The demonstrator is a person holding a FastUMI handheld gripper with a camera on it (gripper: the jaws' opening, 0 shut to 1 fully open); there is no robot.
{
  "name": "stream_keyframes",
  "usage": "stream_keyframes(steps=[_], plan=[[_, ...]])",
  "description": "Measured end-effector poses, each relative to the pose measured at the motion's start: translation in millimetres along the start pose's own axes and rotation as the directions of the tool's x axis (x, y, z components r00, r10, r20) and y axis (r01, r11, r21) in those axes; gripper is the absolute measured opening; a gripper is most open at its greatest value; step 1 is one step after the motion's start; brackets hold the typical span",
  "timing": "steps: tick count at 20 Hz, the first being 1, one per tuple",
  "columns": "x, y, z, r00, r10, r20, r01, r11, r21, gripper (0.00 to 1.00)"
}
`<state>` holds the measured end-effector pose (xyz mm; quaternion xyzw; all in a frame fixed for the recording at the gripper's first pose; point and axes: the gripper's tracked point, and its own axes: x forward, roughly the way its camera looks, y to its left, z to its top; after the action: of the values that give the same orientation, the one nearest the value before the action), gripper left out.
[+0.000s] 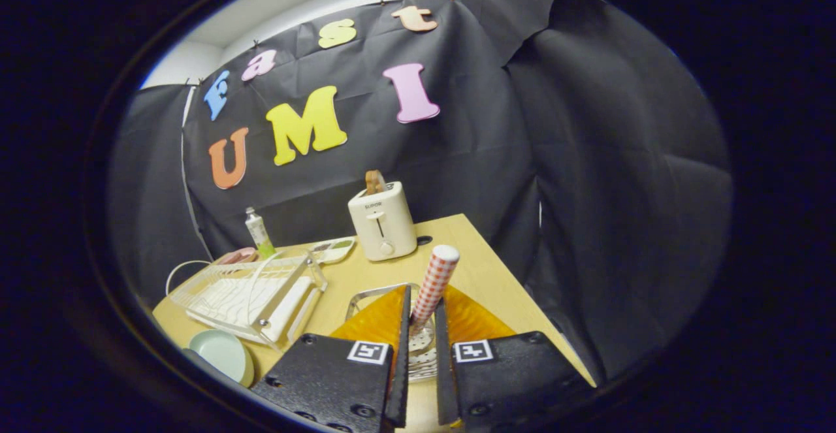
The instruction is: Take the plate from the dish rack, then take the spoon from the basket and place it into the plate.
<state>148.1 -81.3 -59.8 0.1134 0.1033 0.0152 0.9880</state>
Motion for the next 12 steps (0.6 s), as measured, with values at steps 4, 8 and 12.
stream_keyframes(steps=[4, 8, 12], plan=[[-4, 16, 2, 1.0, 0.009, 0.002, -0.009, 1.0, -0.01, 0.1], [-3, 20, 17, 0.999, -0.031, 0.029, 0.032, 0.998, -0.053, 0.08], [-16, 22, 49, 0.991, -0.09, 0.098, 0.098, 0.992, -0.082, 0.08]])
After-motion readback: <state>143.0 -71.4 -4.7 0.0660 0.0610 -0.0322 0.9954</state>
